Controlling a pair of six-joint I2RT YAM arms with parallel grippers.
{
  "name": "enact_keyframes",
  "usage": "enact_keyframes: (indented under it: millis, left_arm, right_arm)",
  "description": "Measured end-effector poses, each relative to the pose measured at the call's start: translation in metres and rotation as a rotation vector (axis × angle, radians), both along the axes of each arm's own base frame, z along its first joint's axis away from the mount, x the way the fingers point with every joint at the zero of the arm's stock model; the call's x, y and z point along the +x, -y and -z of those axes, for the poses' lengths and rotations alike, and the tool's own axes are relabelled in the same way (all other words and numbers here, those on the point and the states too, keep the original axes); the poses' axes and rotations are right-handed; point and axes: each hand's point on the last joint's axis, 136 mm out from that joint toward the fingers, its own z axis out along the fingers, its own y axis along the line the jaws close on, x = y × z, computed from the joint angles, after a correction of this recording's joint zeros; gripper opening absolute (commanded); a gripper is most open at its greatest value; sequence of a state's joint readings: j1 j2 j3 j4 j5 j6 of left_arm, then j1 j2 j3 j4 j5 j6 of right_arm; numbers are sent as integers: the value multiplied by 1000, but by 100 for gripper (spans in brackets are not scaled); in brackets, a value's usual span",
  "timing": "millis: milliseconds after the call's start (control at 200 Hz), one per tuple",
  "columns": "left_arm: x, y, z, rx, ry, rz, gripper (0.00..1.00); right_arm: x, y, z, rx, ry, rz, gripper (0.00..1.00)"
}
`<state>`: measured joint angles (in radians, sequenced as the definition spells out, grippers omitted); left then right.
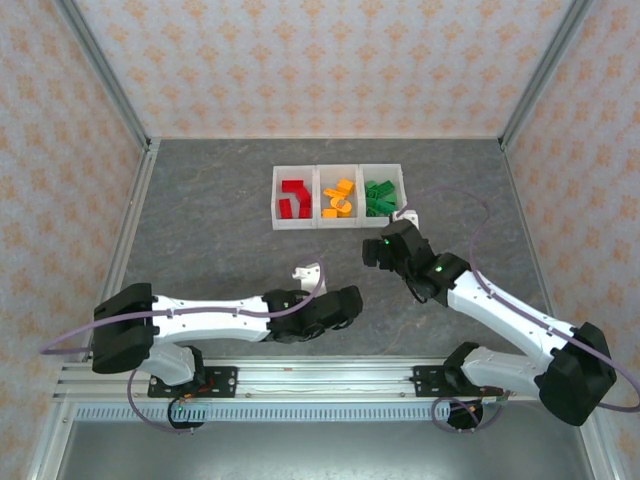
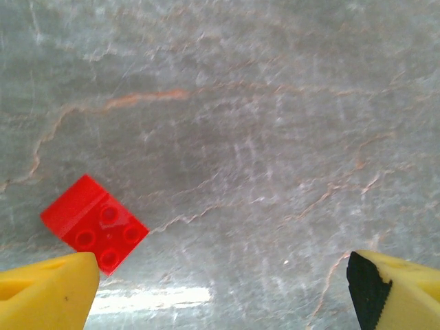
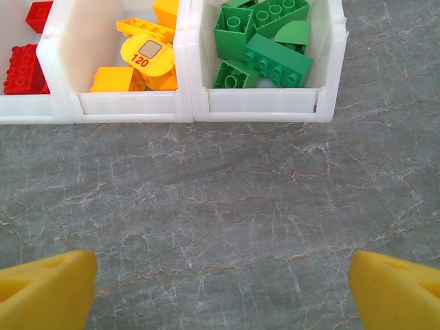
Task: Sort the legos into containers by color
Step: Pick up the lego from the middle-left of the table.
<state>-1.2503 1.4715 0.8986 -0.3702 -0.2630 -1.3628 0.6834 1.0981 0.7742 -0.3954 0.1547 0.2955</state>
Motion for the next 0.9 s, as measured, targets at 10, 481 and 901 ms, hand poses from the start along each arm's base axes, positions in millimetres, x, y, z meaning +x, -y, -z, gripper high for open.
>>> enact_keyframes:
  millis: [10,481,901]
  left_arm:
    - [-1,0,2,2,-5,1,96]
    - [-24,-19,67,142,-146,29,95]
    - [-13,-25,75,174,-240,97,75]
  right_arm:
    - [0,0,0,0,0,0,93]
    - [-1,1,-5,15,13,3,94]
    - [-5,4,-5,30,16,13,93]
